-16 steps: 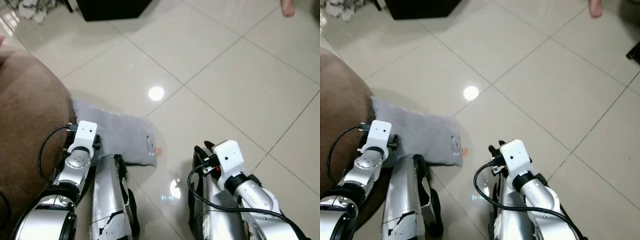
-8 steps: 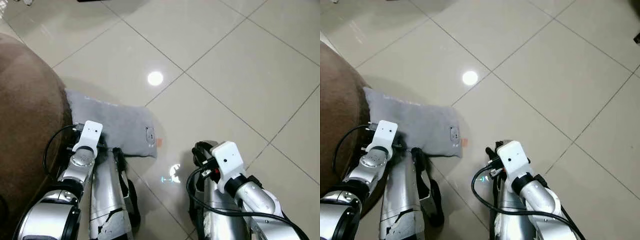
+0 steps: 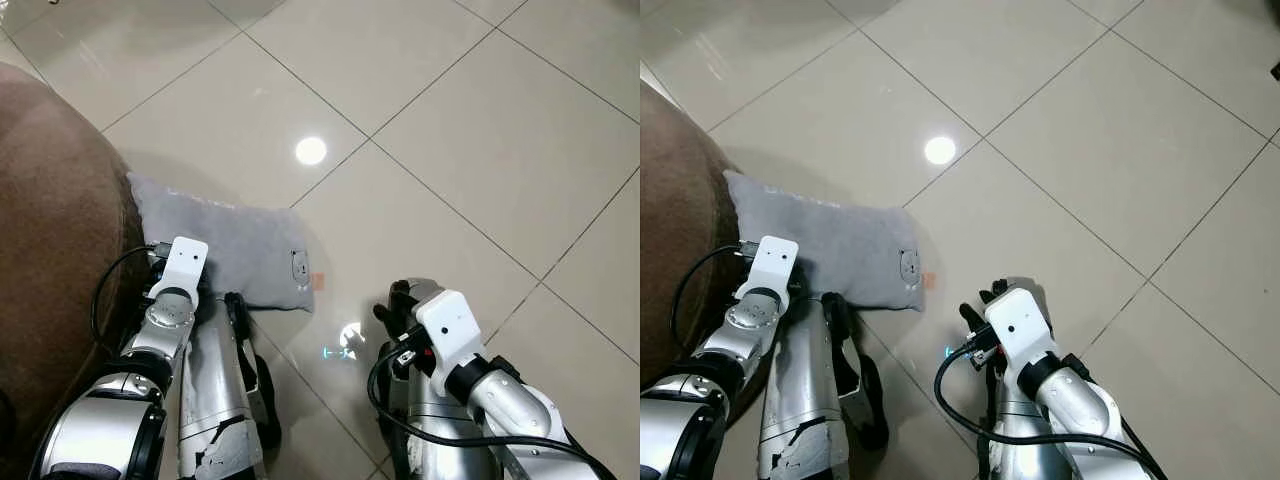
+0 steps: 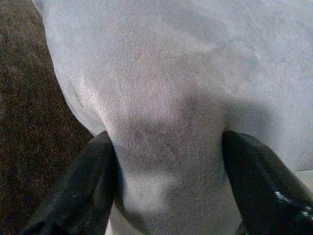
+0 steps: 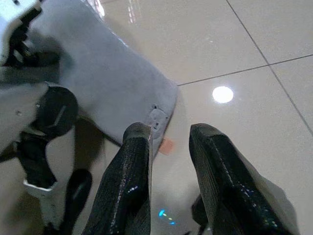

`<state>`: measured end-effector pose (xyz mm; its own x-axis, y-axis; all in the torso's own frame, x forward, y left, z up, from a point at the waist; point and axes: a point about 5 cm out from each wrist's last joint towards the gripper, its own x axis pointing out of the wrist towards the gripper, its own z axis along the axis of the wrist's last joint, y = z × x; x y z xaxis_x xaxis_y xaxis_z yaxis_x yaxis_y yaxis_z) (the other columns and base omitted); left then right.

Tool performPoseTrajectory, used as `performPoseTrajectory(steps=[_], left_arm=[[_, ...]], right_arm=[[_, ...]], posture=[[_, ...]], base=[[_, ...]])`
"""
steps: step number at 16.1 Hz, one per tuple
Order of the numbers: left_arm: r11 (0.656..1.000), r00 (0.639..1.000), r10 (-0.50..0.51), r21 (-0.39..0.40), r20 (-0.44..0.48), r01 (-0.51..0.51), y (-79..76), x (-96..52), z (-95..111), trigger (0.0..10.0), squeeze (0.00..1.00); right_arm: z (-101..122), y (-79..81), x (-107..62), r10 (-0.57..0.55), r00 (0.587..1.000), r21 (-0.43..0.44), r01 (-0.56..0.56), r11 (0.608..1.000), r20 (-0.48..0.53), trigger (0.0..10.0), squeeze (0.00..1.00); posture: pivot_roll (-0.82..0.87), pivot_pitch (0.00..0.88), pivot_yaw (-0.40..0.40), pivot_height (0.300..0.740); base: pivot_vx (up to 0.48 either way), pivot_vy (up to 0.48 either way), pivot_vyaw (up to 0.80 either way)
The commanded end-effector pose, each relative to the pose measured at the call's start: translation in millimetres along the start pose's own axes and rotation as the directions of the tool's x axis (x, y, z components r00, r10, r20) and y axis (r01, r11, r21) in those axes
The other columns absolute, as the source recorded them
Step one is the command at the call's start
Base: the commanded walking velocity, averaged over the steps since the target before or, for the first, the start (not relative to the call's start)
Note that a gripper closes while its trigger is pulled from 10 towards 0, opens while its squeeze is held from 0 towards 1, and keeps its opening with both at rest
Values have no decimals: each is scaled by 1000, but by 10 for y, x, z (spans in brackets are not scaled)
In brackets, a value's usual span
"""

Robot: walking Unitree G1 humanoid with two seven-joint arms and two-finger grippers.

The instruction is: Move the pillow to the sofa from floor

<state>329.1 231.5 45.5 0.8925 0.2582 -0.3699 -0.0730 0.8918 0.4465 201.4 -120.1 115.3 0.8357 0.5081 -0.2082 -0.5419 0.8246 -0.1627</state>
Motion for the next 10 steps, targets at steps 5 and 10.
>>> performPoseTrajectory(steps=[5,10], left_arm=[[1000,999,-16,-12,-51,15,-27,-38,-161,0,0],[1000,999,-20,-17,-47,19,-27,-34,-149,0,0]], right_arm=[[10,29,-52,32,999,13,-33,999,15,10000,0],[15,5,-55,31,999,10,-31,999,18,10000,0]], posture=[[-86,424,62,496],[-85,418,63,496]], base=[[0,0,0],[0,0,0]])
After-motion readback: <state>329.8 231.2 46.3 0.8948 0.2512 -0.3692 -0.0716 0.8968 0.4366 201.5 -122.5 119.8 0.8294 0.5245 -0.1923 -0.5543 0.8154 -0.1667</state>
